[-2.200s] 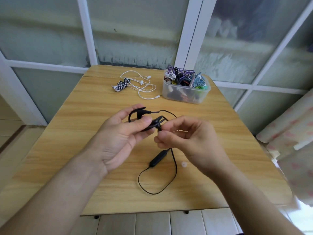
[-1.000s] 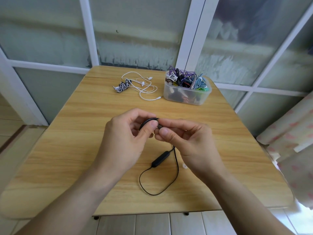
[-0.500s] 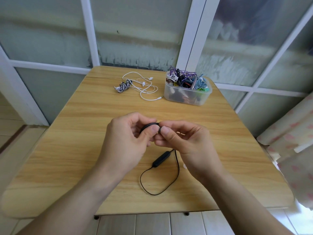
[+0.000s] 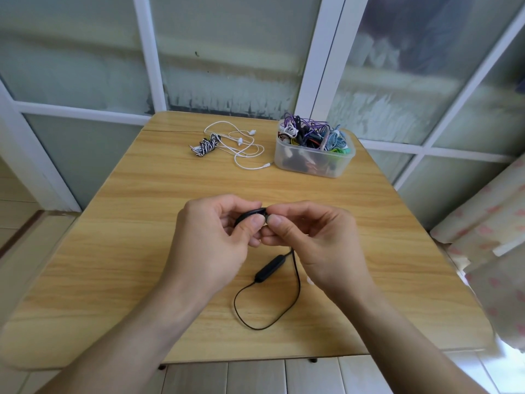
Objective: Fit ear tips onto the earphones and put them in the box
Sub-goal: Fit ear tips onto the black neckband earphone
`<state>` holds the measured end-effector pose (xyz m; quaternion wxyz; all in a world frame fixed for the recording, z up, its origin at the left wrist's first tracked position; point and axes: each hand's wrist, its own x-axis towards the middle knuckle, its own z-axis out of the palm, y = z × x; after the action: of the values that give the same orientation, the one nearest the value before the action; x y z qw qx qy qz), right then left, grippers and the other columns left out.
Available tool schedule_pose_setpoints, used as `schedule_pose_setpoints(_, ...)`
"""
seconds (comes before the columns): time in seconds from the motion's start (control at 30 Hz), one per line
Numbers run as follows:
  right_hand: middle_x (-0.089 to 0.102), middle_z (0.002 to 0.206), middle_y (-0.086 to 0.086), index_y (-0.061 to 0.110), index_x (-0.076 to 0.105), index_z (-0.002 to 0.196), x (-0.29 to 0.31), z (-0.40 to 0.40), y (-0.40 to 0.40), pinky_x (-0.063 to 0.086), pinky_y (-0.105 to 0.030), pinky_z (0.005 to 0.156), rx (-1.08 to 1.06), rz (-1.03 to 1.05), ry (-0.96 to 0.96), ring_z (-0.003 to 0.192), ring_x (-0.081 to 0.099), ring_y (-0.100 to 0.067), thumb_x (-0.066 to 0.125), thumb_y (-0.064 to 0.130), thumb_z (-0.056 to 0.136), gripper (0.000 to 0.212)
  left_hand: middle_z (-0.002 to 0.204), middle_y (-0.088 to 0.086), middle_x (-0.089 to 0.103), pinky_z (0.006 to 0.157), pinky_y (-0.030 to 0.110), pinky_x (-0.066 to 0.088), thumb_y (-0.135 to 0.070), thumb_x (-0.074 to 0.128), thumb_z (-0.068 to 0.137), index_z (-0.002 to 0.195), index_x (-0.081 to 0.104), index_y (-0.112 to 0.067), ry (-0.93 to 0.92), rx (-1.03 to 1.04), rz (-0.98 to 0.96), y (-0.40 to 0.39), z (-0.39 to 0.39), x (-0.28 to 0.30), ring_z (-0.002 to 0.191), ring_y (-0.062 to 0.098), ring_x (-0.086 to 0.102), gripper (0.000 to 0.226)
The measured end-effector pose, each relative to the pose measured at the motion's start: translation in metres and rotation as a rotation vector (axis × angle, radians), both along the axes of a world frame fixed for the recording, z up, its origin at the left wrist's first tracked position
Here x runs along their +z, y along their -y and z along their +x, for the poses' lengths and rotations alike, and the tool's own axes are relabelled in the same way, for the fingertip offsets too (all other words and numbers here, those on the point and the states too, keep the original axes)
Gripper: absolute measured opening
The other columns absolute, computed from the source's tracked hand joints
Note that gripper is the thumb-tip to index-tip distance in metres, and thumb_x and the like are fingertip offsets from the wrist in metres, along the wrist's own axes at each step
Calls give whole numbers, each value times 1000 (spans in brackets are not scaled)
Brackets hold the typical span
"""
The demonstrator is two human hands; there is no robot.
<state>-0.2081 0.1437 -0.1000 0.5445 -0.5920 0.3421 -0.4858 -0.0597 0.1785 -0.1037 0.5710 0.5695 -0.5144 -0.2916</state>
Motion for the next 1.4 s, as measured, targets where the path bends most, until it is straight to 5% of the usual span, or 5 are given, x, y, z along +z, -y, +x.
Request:
schedule_pose_setpoints(0.33,68,76,3,16,79,87,-2,-7,14,45,-10,61,-121,-753,-538,68,64,-5,70,-1,82,20,64,2,72,62,26,56,-1,70,84,91,72,-14,-37,8,144,-4,-2,-3,58,17,71,14)
schedule_pose_setpoints(0.77,69,80,3,12,75,92,-15,7,5,53,-20,62,-236,-751,-600,64,65,-6,74,3,81,13,59,0,71,60,23,56,-4,69,84,80,71,-21,11,72,177,0,4,-3,55,13,70,18)
schedule_pose_setpoints(0.97,74,71,7,19,78,83,-7,3,8,58,-27,66,-172,-362,-541,64,71,-7,80,8,78,12,60,-2,71,63,24,58,-4,68,84,83,70,-24,73,55,123,-3,1,-2,55,10,70,20)
schedule_pose_setpoints(1.17,72,69,-18,-5,73,83,6,1,3,57,-25,60,-30,189,-60,58,69,-21,73,-6,79,4,73,-9,73,65,33,60,-3,72,81,96,75,-17,200,92,-82,-5,-8,-4,60,5,69,21)
schedule_pose_setpoints(1.4,66,70,-15,-15,67,96,7,-1,5,56,-20,58,72,557,259,57,64,-16,66,-6,80,18,88,-3,73,68,26,54,-3,67,78,97,75,-8,496,142,-348,-2,-15,-4,76,4,64,21)
